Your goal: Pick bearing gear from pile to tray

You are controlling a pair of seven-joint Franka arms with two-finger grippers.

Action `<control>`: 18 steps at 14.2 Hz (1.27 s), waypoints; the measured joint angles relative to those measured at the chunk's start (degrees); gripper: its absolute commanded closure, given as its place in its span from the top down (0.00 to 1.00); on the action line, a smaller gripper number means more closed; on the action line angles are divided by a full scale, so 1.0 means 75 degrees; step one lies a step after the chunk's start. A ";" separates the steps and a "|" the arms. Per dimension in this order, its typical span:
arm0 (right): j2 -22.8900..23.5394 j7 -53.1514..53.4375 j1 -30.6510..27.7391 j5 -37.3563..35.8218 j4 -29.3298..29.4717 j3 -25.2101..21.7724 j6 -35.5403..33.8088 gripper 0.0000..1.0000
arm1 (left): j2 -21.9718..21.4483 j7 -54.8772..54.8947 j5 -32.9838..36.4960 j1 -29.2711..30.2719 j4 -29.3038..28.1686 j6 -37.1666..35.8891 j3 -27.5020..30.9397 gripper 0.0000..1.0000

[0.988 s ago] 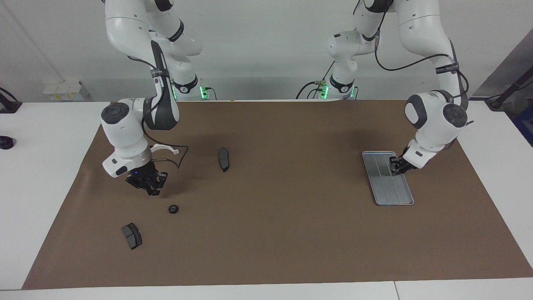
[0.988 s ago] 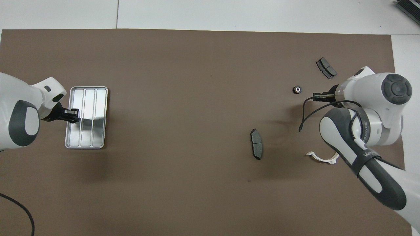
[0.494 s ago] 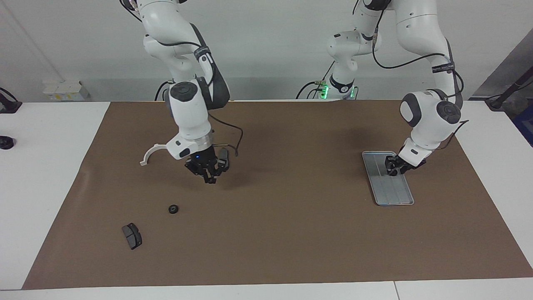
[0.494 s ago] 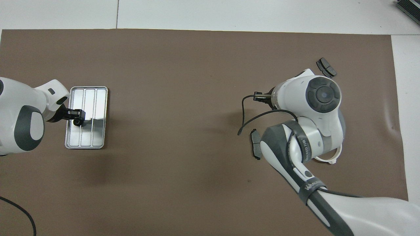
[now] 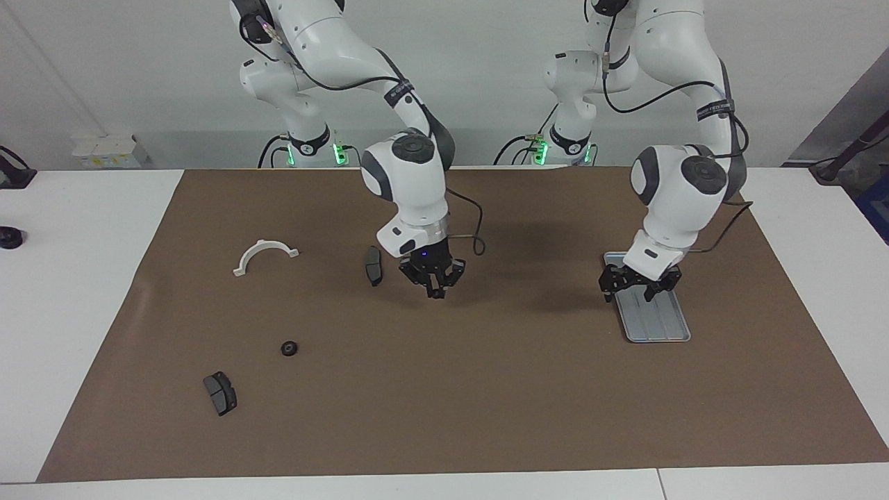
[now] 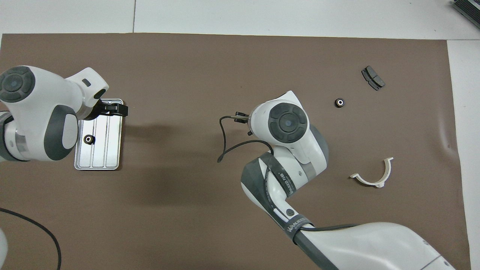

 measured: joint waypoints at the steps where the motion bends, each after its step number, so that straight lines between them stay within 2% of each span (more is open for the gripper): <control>1: 0.0283 0.0278 0.0190 -0.0086 0.0254 -0.0003 -0.0001 0.00 | 0.0038 -0.0384 0.0000 -0.0288 0.0022 0.0001 -0.0006 0.91; 5: 0.0966 0.0563 0.0728 -0.0109 0.0728 -0.0004 -0.0001 0.00 | 0.0103 -0.1481 0.0000 -0.1160 0.0058 0.0082 -0.0007 0.87; 6: 0.1044 0.0569 0.0830 -0.0110 0.0768 -0.0008 -0.0003 0.42 | 0.0151 -0.1689 0.0000 -0.1292 0.0086 0.0135 -0.0007 0.87; 7: 0.1070 0.0570 0.0882 -0.0111 0.0793 -0.0008 -0.0020 0.93 | 0.0241 -0.1881 0.0000 -0.1377 0.0180 0.0171 -0.0002 0.87; 8: 0.1071 0.0571 0.0896 -0.0111 0.0807 -0.0009 -0.0045 1.00 | 0.0370 -0.2050 0.0000 -0.1438 0.0352 0.0192 -0.0005 0.86; 11: 0.1071 0.0571 0.0869 -0.0111 0.0868 -0.0057 -0.0094 1.00 | 0.0814 -0.2330 0.0000 -0.1522 0.0961 0.0201 -0.0002 0.85; 14: 0.0973 0.0571 0.0641 -0.0111 0.0896 -0.0105 -0.0159 1.00 | 0.0994 -0.2362 0.0000 -0.1532 0.1182 0.0204 0.0005 0.81; 18: 0.0193 -0.0150 -0.0212 -0.0105 0.0372 -0.0111 -0.0390 1.00 | 0.1187 -0.2699 -0.0002 -0.2032 0.1338 0.0205 -0.0002 0.74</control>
